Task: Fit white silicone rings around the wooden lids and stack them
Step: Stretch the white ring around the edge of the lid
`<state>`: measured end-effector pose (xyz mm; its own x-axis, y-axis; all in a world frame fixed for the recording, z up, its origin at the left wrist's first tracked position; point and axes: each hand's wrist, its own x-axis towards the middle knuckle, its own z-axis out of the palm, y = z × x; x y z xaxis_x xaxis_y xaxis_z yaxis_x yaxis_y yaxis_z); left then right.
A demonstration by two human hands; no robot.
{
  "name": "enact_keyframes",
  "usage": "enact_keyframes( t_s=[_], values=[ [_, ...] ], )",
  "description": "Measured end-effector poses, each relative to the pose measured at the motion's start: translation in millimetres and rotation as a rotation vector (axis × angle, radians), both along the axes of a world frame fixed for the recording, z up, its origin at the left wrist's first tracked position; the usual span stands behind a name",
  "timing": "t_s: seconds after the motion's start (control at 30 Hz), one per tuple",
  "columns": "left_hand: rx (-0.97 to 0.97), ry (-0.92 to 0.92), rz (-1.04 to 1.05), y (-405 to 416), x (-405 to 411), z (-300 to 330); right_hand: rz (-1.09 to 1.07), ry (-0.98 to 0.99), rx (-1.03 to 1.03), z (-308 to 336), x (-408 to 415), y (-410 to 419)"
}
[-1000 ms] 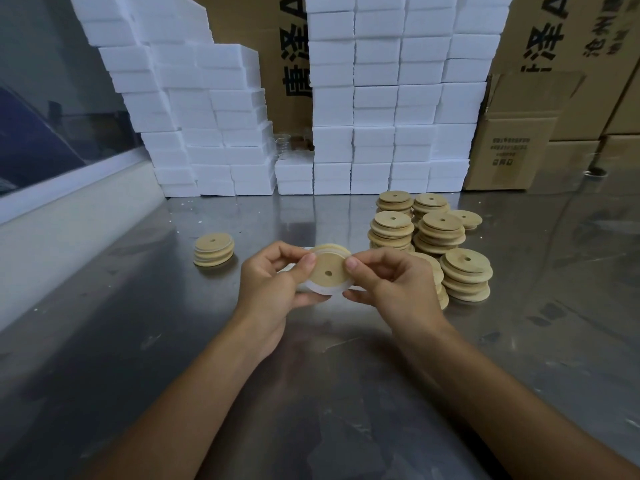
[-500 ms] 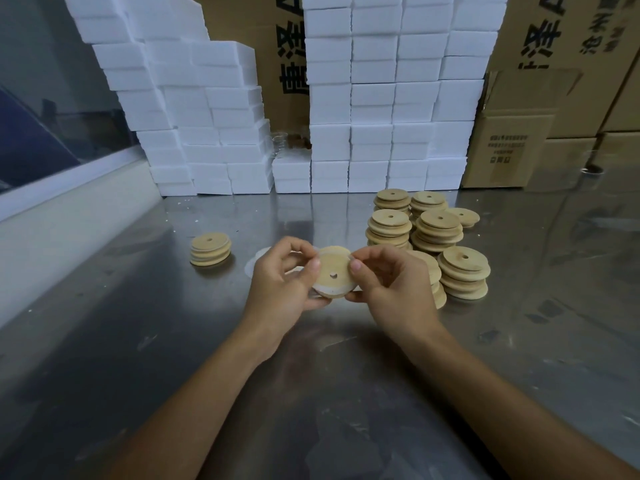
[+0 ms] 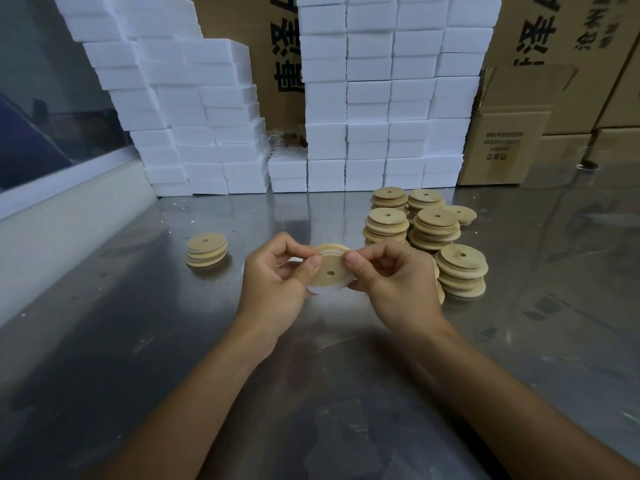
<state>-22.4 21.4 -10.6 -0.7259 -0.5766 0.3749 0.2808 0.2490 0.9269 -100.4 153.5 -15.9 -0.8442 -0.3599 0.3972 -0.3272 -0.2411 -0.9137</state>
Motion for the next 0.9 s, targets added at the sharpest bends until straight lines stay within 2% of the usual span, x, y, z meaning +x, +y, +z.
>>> enact_keyframes(
  t_s=[0.1,0.27,0.4,0.47,0.57,0.63,0.73,0.9],
  values=[
    [0.101,-0.015,-0.033,0,2,4,0.081,-0.038,-0.036,3,0,2],
    [0.292,-0.025,-0.054,0,3,9,0.084,0.070,0.022,6,-1,4],
    [0.414,-0.037,-0.112,2,2,7,0.053,0.023,0.004,2,3,2],
    [0.361,-0.059,-0.111,3,2,6,0.018,0.042,0.022,0,2,1],
    [-0.046,-0.050,-0.024,4,1,4,-0.078,0.236,0.158,-4,2,2],
    [-0.230,-0.026,-0.012,6,2,4,-0.106,0.401,0.245,-6,4,2],
    [-0.229,-0.008,-0.001,6,2,4,-0.143,0.458,0.215,-5,6,2],
    [0.008,-0.032,-0.037,8,3,6,-0.154,0.314,0.180,-3,5,0]
  ],
)
